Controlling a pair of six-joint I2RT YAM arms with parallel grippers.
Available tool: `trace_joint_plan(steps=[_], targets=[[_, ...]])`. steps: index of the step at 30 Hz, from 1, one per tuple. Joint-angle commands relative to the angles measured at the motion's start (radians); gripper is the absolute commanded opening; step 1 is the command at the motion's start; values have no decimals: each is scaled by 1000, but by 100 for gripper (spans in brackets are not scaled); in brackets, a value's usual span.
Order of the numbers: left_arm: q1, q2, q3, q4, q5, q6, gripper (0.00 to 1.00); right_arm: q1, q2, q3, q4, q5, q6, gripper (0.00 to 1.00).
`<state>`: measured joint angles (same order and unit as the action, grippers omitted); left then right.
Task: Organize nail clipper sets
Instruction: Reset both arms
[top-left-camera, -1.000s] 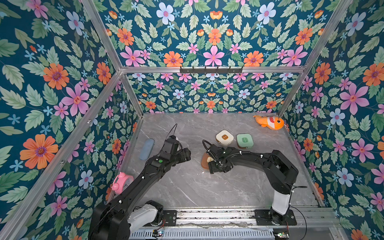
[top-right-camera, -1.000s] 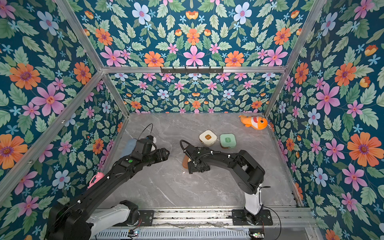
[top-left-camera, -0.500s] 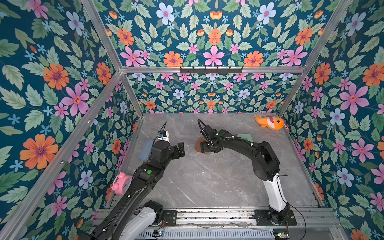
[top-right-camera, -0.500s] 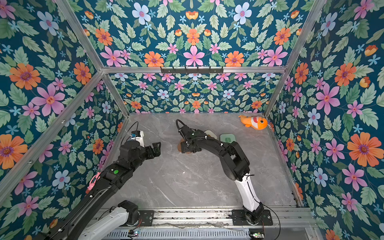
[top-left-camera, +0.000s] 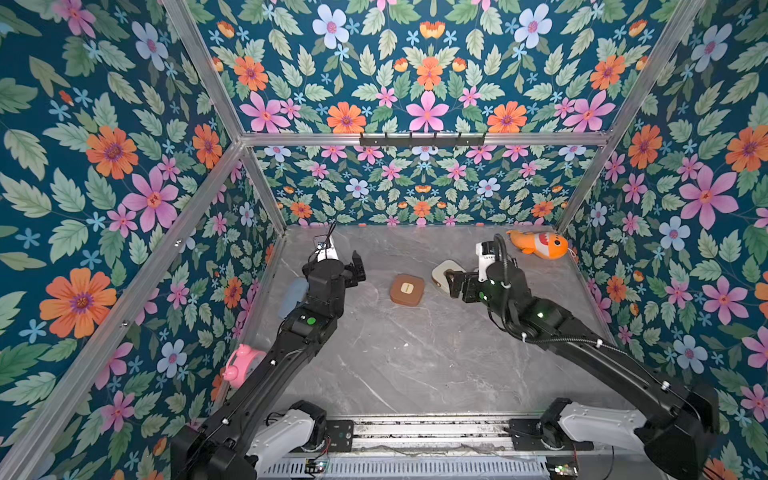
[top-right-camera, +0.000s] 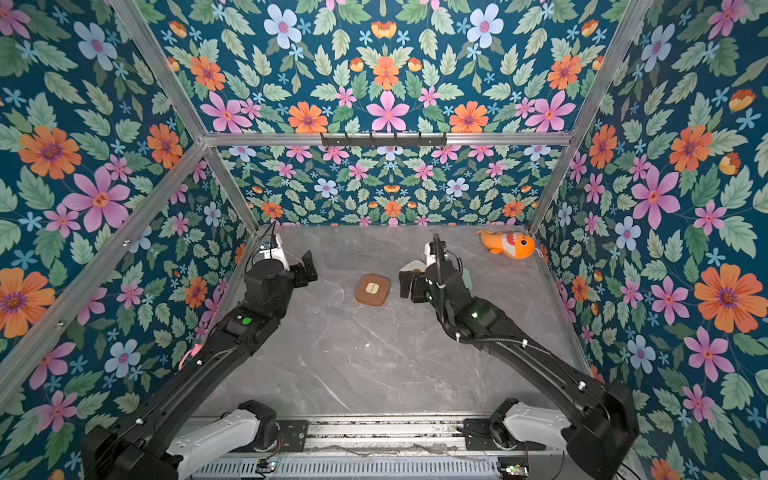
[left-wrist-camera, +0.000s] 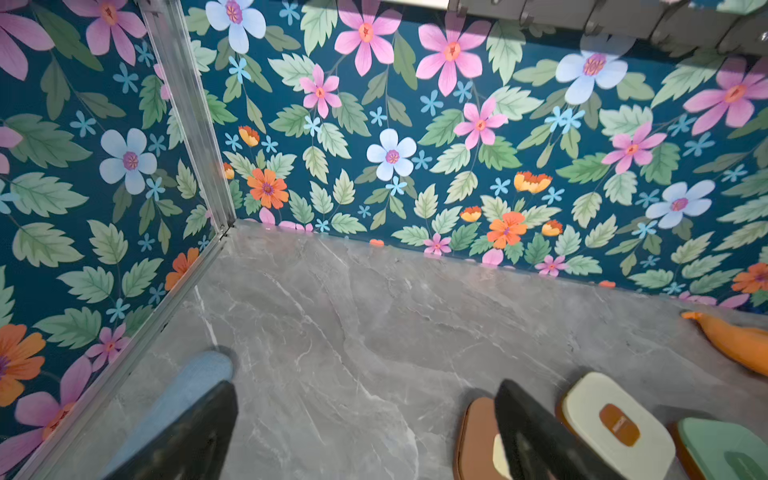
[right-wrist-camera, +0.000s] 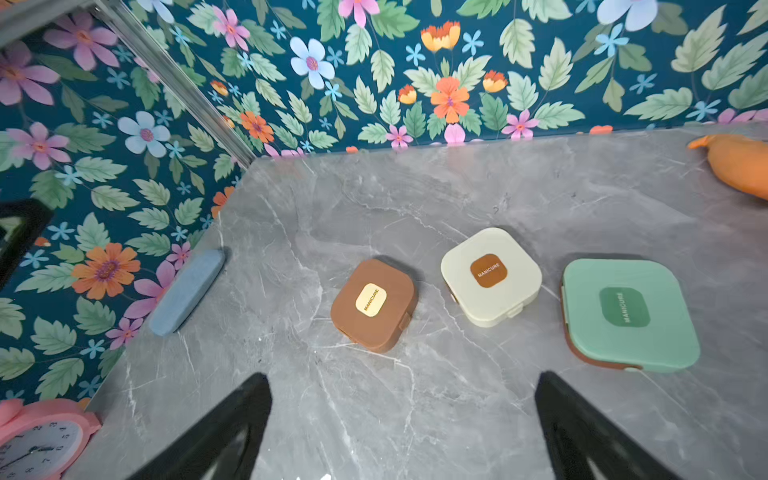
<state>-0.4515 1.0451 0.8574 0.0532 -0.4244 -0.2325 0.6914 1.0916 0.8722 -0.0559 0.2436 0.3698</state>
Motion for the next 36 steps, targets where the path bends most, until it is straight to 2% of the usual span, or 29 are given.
trace_joint_plan(steps=[1,3,5,6,9,11,14,16,19,20,22,25,29,30,32,35,36], targets=[[15,16,-36,277,-8,87,100,-11,-142,-159,380,34,-233,99],[42,32,-83,355,-41,101,100,-43,-184,-134,218,151,-235,100],[73,41,-170,437,-88,120,99,-153,-215,-124,49,160,-176,100],[95,39,-216,471,-74,125,99,-208,-233,-149,21,148,-157,100],[165,55,-363,547,-53,156,99,-404,-278,-270,-8,108,-90,100],[220,84,-449,575,-63,130,99,-532,-281,-354,5,88,-53,100],[282,121,-543,627,-29,118,99,-638,-239,-446,62,98,-38,100],[313,155,-594,710,-18,110,99,-642,-205,-501,173,124,-112,100],[367,244,-628,854,60,104,99,-642,-138,-585,383,125,-210,100],[373,260,-610,842,91,110,99,-643,-110,-604,430,122,-216,100],[387,321,-624,990,116,111,99,-644,-70,-590,428,113,-218,100],[412,377,-574,982,142,147,99,-645,-5,-617,624,83,-237,100],[451,493,-640,1246,192,152,99,-645,120,-608,806,-1,-293,100],[451,508,-640,1231,228,153,99,-645,149,-610,851,-28,-308,100],[451,578,-666,1394,220,166,99,-647,246,-641,1019,-29,-319,100],[451,546,-626,1249,229,156,99,-645,412,-665,1265,-35,-358,100],[451,561,-609,1248,248,166,99,-639,380,-633,1134,-31,-349,100]])
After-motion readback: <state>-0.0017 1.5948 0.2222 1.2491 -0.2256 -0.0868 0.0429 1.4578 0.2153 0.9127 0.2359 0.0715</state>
